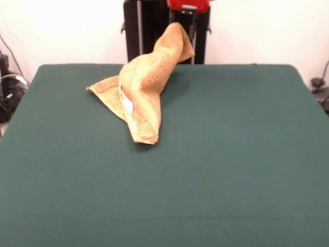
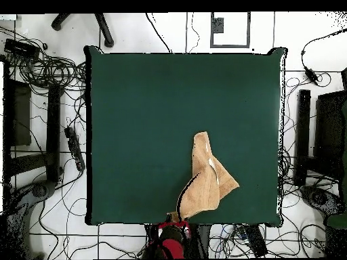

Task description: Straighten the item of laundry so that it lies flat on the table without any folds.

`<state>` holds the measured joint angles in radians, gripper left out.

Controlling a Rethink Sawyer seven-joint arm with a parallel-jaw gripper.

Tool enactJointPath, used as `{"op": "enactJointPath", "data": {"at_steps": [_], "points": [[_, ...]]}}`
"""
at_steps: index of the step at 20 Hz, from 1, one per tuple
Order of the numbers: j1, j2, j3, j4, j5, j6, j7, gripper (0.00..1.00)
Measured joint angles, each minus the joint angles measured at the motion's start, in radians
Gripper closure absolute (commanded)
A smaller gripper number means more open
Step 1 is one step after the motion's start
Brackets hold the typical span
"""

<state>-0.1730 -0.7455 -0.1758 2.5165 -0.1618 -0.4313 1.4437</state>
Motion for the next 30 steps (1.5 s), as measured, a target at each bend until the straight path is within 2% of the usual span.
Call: {"op": "enactJointPath", "data": {"at_steps": [3, 5, 8, 9, 14, 17, 22, 26, 28, 30], "points": [[-0.003, -0.003, 0.002, 0.001, 0.000, 0.006, 0.000, 0.00], [-0.027, -0.036, 0.014, 0.001, -0.001, 0.059, 0.000, 0.00], [-0.070, -0.094, 0.022, 0.001, 0.000, 0.165, 0.000, 0.00], [-0.087, -0.132, 0.022, 0.002, -0.001, 0.239, 0.000, 0.00], [-0.105, -0.239, 0.022, 0.002, -0.001, 0.458, 0.000, 0.00], [-0.081, -0.322, 0.011, 0.003, 0.010, 0.630, 0.000, 0.00], [0.023, -0.445, -0.037, -0.010, 0.033, 0.902, 0.000, 0.00], [0.065, -0.487, -0.040, -0.043, 0.061, 1.067, 0.000, 0.00], [0.051, -0.485, -0.037, -0.047, 0.066, 1.073, 0.000, 0.00], [-0.015, -0.461, -0.013, -0.046, 0.071, 1.040, 0.000, 0.00]]}}
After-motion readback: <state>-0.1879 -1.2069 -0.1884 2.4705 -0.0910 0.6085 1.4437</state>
